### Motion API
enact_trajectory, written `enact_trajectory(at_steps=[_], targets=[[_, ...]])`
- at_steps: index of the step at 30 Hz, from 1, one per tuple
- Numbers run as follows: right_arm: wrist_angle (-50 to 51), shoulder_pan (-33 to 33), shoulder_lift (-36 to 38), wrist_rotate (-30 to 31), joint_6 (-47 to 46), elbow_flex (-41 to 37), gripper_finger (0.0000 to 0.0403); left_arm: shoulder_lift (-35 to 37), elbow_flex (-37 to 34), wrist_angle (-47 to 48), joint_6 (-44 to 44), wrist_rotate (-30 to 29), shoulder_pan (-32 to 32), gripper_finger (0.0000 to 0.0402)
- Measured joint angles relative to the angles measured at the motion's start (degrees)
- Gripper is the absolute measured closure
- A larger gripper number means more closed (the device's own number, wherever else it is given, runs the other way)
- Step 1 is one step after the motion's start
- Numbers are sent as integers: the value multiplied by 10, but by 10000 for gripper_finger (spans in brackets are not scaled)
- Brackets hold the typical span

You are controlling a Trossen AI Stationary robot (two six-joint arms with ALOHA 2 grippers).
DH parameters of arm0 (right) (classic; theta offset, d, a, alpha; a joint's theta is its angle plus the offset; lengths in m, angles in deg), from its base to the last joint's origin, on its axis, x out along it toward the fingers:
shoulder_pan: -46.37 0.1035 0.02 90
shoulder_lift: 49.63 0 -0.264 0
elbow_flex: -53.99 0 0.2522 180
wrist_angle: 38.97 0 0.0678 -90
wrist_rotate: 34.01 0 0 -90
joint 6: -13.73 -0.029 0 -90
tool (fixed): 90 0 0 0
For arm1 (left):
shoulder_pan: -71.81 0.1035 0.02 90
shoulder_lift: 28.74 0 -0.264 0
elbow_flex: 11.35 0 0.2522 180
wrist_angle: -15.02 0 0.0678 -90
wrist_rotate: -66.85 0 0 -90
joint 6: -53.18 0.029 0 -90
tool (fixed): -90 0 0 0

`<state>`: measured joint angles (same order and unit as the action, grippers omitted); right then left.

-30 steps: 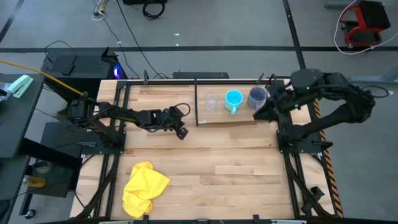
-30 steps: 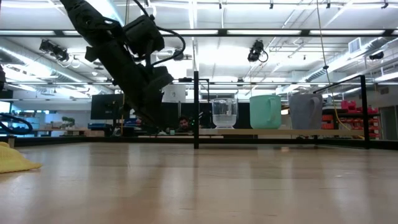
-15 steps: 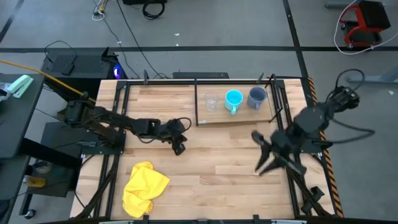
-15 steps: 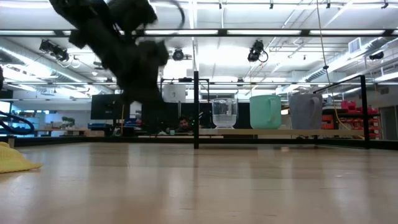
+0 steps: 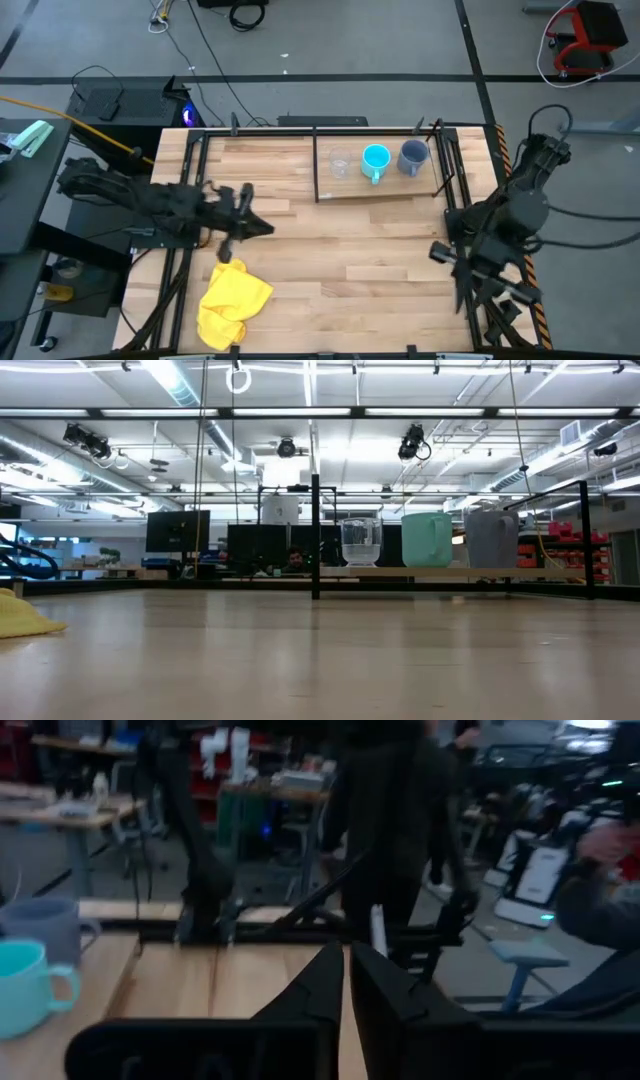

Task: Stack small to large cups/mugs on shelf
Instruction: Return to Home Position

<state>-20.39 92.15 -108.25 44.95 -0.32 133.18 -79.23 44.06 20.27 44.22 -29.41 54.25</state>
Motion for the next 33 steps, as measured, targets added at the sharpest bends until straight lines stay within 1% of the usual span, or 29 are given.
enact_trajectory(at_steps=[3, 6, 9, 12, 16, 20, 23, 25, 29, 33], targets=[[32, 2, 35, 0, 21, 0, 329, 34, 0, 9, 7, 0, -8, 367], [62, 1, 79, 9, 42, -1, 329, 63, 0, 43, 11, -1, -2, 368], [60, 1, 132, 16, 56, -13, 329, 91, -1, 78, 22, -1, 8, 372], [59, 1, 192, 19, 57, -40, 329, 118, -1, 77, 22, -1, 14, 377], [58, 1, 290, 26, 52, -103, 329, 152, -9, 69, 37, -1, 16, 377], [7, 1, 395, 49, 42, -190, 329, 213, -69, 42, 34, -1, 21, 369], [-30, 1, 452, 50, 45, -243, 329, 271, -129, -17, 19, -1, 27, 366], [-32, 1, 474, 50, 48, -263, 329, 309, -162, -36, 18, 4, 27, 366], [-44, 1, 497, 57, 74, -308, 329, 377, -226, -41, 7, 5, 27, 372], [-82, 1, 506, 116, 75, -358, 329, 432, -284, -71, 6, 5, 27, 378]])
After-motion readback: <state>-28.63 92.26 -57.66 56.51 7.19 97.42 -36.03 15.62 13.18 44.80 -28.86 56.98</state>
